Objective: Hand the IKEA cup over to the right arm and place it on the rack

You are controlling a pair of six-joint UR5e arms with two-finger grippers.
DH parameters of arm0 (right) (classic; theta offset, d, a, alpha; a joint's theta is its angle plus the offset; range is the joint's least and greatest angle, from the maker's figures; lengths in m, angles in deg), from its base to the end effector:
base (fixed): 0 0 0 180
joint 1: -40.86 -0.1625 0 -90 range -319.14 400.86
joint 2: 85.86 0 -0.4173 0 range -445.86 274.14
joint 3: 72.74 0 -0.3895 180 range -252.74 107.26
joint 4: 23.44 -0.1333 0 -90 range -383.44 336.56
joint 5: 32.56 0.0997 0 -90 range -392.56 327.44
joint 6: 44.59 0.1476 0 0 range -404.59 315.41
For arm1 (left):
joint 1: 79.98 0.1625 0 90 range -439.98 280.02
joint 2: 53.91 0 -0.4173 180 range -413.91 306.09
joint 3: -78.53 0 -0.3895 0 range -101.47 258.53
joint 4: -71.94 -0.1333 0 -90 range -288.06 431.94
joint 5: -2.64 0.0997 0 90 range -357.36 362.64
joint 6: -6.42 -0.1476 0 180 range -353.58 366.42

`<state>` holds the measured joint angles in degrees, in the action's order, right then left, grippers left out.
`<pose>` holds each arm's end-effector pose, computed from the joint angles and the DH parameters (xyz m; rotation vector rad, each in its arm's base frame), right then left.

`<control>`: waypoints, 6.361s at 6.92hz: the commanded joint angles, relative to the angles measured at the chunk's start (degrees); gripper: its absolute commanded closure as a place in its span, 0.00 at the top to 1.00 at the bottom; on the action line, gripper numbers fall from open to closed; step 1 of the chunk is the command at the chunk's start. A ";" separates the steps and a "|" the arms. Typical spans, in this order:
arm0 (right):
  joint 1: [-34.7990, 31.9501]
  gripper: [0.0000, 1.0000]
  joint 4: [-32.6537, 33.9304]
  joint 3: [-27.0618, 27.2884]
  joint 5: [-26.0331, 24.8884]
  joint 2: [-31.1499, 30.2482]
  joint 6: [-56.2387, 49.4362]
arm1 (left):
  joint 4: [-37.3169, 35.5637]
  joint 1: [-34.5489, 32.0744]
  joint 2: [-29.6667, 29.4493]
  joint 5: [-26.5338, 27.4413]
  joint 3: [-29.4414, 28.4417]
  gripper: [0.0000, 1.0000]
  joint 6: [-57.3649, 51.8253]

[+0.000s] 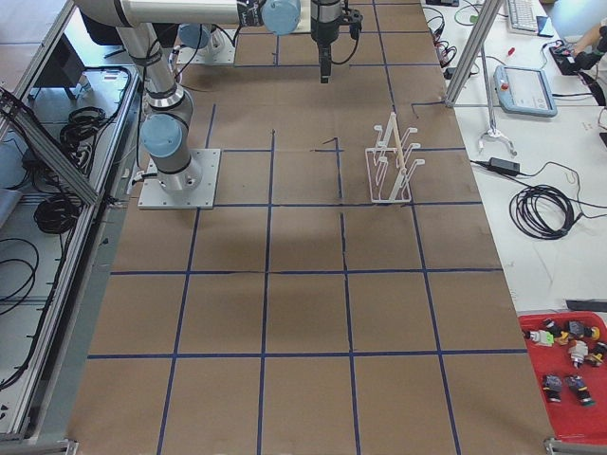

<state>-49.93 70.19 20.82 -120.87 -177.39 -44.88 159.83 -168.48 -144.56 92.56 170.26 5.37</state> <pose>0.1443 -0.4800 0.4212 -0.0300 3.1115 -0.0432 -0.1206 -0.4962 0.4155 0.0123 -3.1401 -0.0073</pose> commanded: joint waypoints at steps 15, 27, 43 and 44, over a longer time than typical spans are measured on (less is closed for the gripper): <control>0.00 1.00 12.28 1.28 13.86 1.09 1.52 | -10.32 23.99 -3.72 0.34 9.41 1.00 -25.14; -0.09 1.00 42.87 15.17 21.86 -1.81 16.20 | -32.96 23.99 -12.88 4.03 22.27 0.46 -25.05; -0.09 1.00 103.69 39.16 35.31 -2.78 75.08 | -14.33 8.81 -7.97 -47.69 -3.79 0.00 -15.46; -0.09 1.00 103.69 39.16 35.23 -2.78 75.09 | -24.07 8.09 -6.66 -51.22 1.03 0.00 -15.64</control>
<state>-50.01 173.81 59.94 -85.72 -180.21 29.71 145.54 -159.08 -152.61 46.15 166.56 -9.89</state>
